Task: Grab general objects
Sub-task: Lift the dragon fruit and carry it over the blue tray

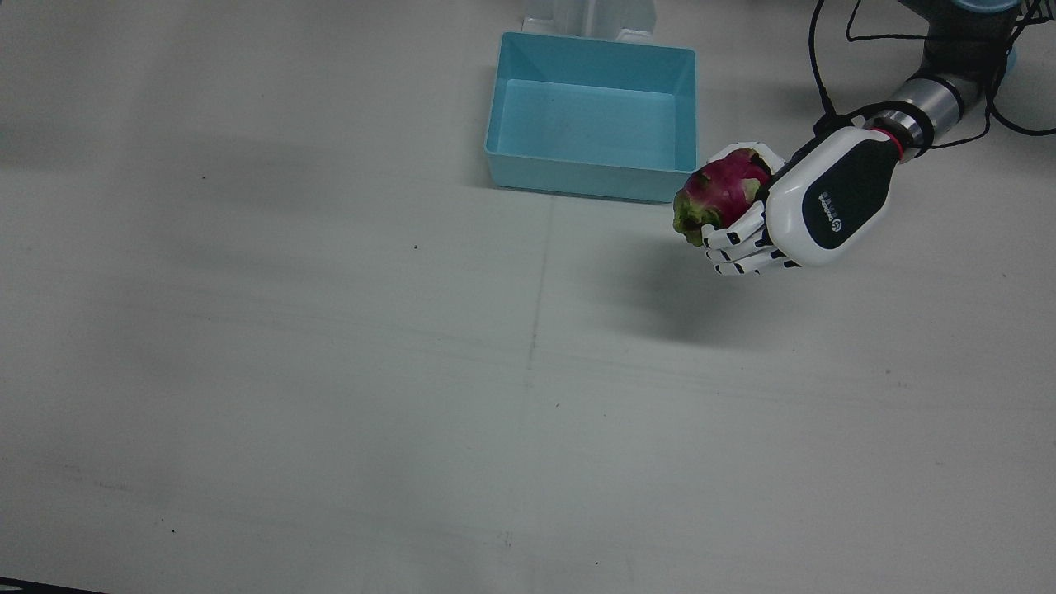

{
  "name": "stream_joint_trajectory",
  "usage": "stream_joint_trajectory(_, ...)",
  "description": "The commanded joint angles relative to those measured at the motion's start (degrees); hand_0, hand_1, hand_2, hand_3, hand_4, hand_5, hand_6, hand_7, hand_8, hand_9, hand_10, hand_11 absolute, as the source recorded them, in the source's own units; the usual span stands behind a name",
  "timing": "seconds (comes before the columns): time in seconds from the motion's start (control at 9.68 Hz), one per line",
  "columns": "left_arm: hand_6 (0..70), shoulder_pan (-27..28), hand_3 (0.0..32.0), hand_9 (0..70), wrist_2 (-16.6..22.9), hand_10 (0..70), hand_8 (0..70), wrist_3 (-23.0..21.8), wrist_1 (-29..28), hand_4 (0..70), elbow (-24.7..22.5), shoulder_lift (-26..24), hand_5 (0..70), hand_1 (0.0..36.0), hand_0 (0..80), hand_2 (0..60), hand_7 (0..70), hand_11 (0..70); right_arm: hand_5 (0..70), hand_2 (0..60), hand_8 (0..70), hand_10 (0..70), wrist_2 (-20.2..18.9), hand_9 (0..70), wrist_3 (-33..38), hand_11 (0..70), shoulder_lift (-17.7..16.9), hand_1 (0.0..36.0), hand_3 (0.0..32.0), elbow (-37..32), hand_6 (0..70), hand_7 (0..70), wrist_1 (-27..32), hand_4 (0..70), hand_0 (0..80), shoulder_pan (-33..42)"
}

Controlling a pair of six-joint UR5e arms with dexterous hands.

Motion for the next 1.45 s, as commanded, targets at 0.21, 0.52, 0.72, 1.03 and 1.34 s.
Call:
stream_joint_trajectory(0.21,34.2,9.6,0.0,39.5,1.2,70.0,40.9,0.4,-1.2,30.1,-5.3,-0.9,51.8,16.9,36.9,60.0,47.4,70.0,0.0,0.0,0.0,0.0,0.0,0.0,0.0,0.0,0.0,0.0,0.0,0.0,0.0,0.0,0.0,0.0,0.0,0.0)
stream_joint_trajectory(0.52,34.1,12.8,0.0,39.4,0.7,70.0,40.6,0.7,-2.2,31.7,-5.1,-1.0,52.2,17.2,38.6,60.0,49.6,70.0,0.0,0.0,0.0,0.0,0.0,0.0,0.0,0.0,0.0,0.0,0.0,0.0,0.0,0.0,0.0,0.0,0.0,0.0)
stream_joint_trajectory(0.72,33.7,16.4,0.0,40.0,0.6,70.0,40.5,3.2,-2.7,34.6,-5.4,-2.8,52.8,17.8,39.6,60.0,52.3,70.0,0.0,0.0,0.0,0.0,0.0,0.0,0.0,0.0,0.0,0.0,0.0,0.0,0.0,0.0,0.0,0.0,0.0,0.0)
stream_joint_trajectory(1.03,6.5,21.1,0.0,6.0,0.7,24.3,13.3,6.1,-0.2,12.4,-5.2,-7.0,0.4,15.5,49.2,15.0,30.4,36.4,0.0,0.0,0.0,0.0,0.0,0.0,0.0,0.0,0.0,0.0,0.0,0.0,0.0,0.0,0.0,0.0,0.0,0.0)
stream_joint_trajectory(1.34,0.0,22.3,19.8,0.0,1.0,0.0,2.1,6.2,3.7,0.0,-5.0,-11.1,0.0,9.8,47.1,0.0,3.5,0.0,0.0,0.0,0.0,0.0,0.0,0.0,0.0,0.0,0.0,0.0,0.0,0.0,0.0,0.0,0.0,0.0,0.0,0.0)
